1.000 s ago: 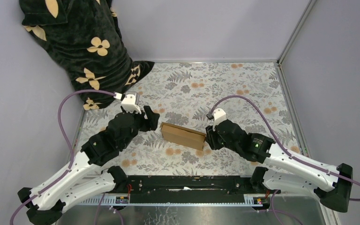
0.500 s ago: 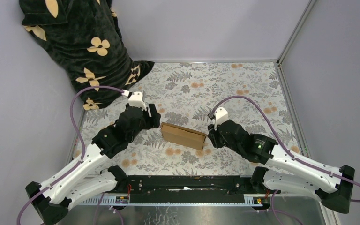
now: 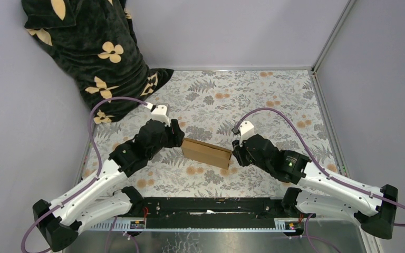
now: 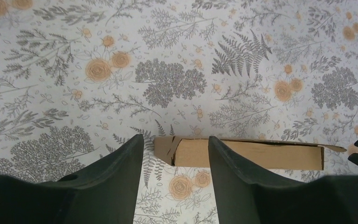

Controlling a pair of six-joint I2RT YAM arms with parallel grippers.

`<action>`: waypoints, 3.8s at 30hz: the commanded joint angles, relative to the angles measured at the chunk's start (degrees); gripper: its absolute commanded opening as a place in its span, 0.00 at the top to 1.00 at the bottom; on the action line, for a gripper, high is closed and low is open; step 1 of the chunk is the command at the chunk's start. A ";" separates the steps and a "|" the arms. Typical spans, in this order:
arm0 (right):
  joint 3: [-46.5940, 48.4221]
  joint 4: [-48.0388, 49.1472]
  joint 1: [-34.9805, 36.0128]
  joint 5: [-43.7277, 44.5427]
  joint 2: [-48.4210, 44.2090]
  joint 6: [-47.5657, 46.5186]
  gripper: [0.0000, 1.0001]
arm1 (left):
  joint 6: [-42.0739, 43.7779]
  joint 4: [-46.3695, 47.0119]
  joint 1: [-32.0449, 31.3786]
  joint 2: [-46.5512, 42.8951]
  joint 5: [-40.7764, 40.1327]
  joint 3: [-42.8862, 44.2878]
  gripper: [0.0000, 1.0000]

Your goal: Fold the paper box

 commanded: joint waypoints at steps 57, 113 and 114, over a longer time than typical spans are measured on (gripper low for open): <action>-0.59 4.60 0.49 0.24 1.77 -1.39 0.88 | -2.38 0.45 0.07 -1.85 6.42 -2.40 0.49; -1.14 5.34 0.54 -1.53 1.78 -1.53 0.89 | 0.29 6.77 -3.60 4.50 -3.37 -4.89 0.79; -1.14 5.51 0.48 -1.76 1.85 -1.53 0.89 | 0.36 6.78 -3.61 4.66 -3.45 -4.87 0.80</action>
